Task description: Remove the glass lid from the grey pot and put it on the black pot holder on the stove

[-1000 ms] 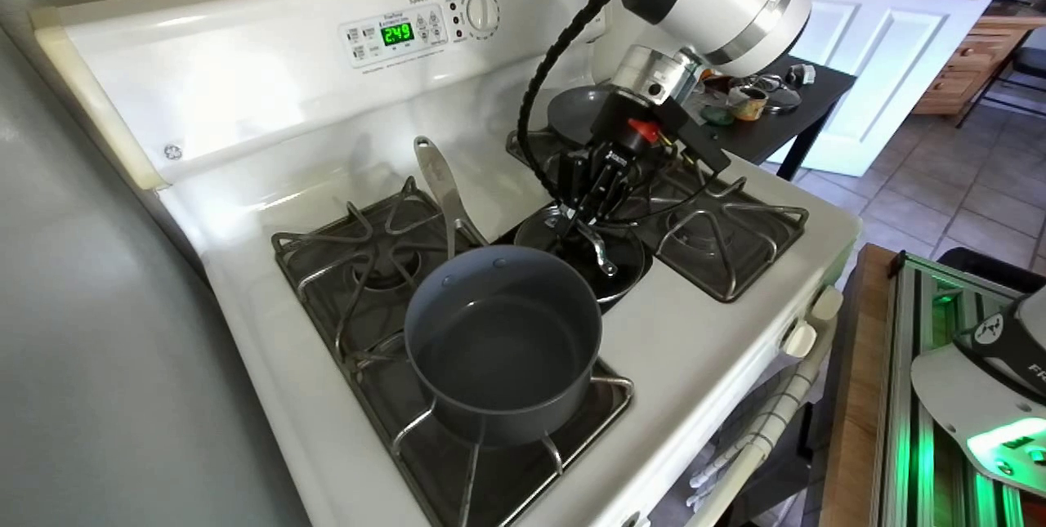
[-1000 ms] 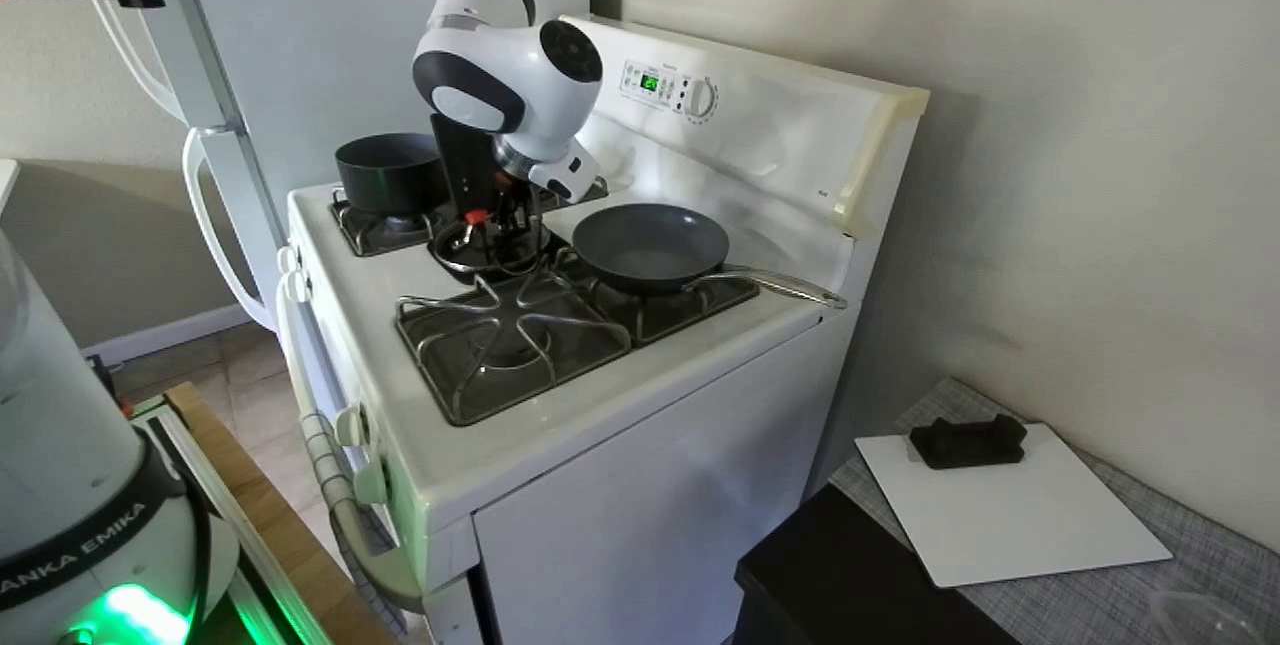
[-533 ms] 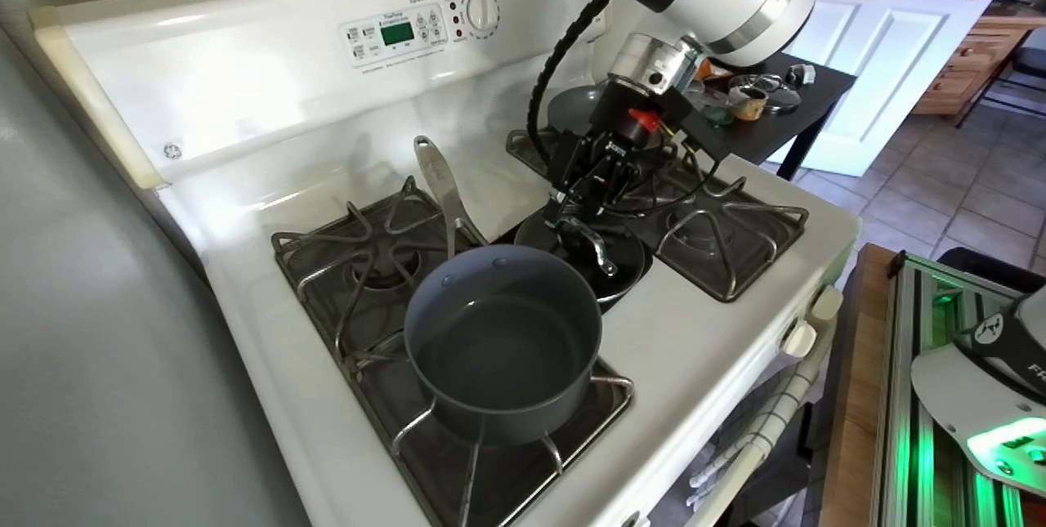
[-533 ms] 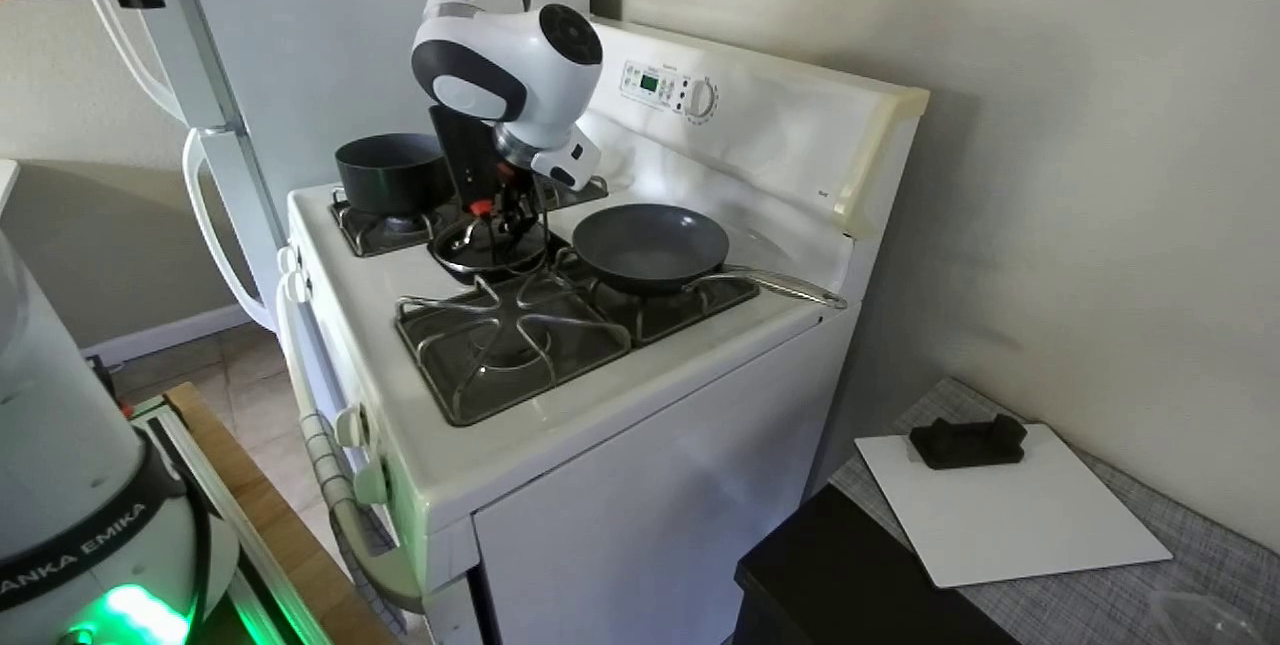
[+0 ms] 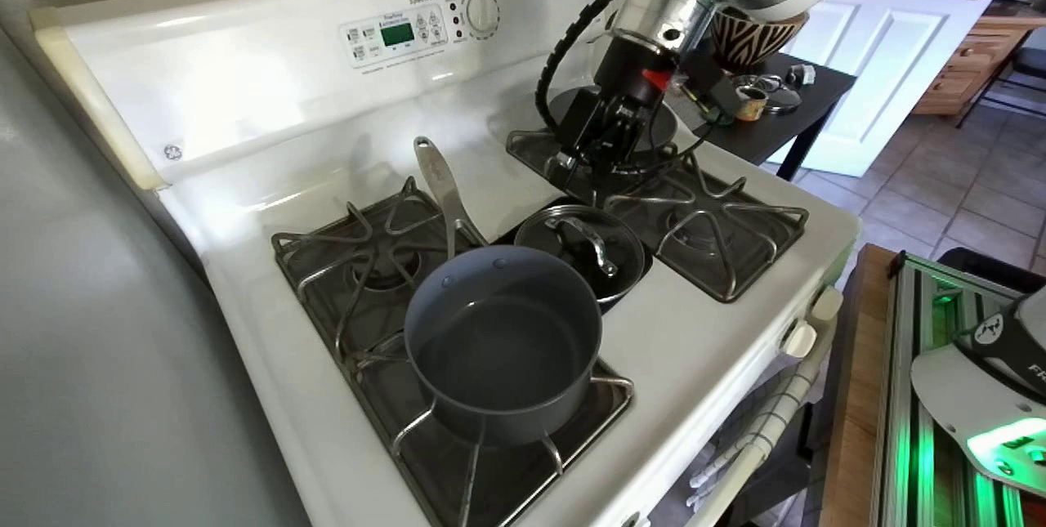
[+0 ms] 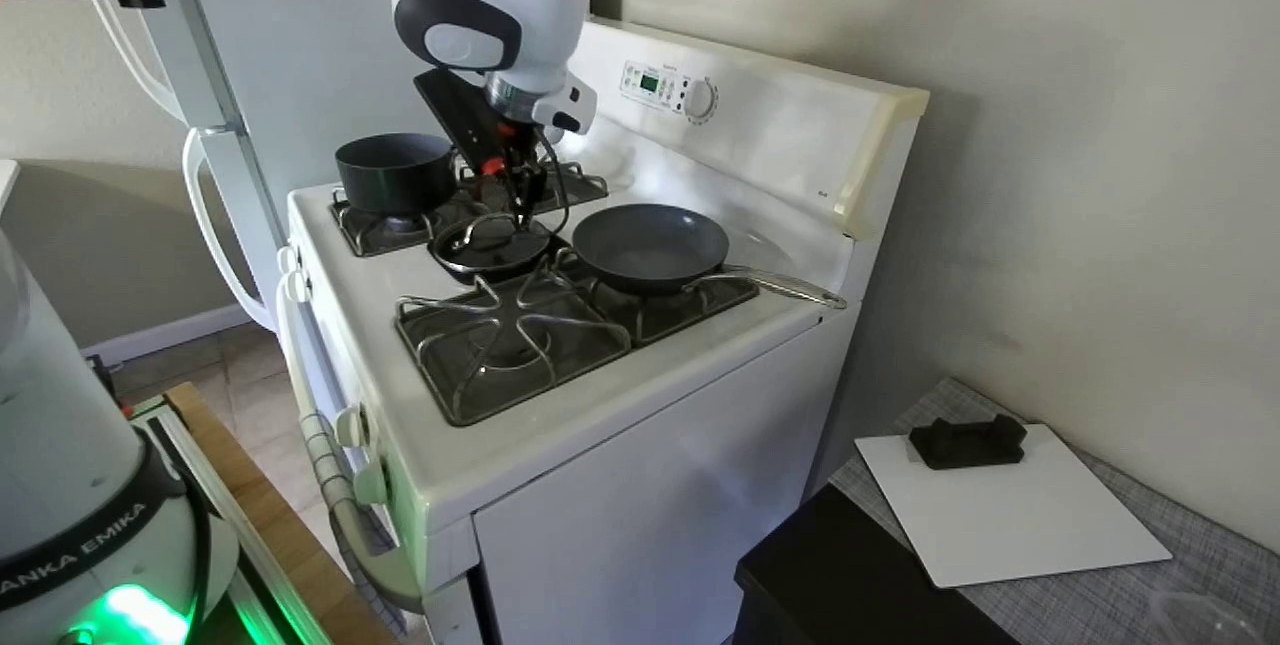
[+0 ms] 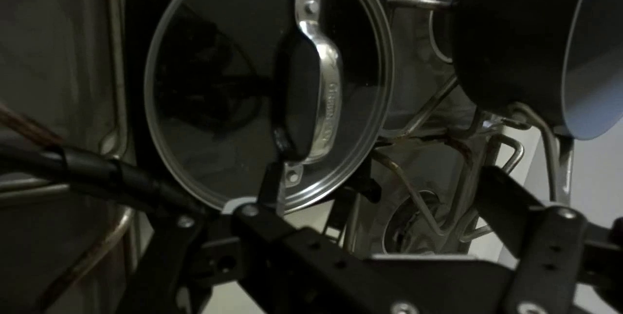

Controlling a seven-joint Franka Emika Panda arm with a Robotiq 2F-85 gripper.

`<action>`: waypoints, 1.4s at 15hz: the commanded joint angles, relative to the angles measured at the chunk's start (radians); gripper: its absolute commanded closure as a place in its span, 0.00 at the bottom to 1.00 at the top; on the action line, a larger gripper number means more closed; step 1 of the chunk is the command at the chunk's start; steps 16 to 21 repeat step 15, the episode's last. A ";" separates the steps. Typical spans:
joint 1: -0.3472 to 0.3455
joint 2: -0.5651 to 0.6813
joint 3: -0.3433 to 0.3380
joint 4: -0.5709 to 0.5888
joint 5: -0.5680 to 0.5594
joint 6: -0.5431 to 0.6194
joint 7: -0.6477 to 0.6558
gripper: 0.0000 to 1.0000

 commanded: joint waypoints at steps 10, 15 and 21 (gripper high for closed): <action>0.030 -0.305 0.081 -0.100 -0.595 0.018 0.384 0.00; 0.047 -0.283 0.060 -0.073 -0.579 0.010 0.361 0.00; 0.047 -0.283 0.060 -0.073 -0.579 0.010 0.361 0.00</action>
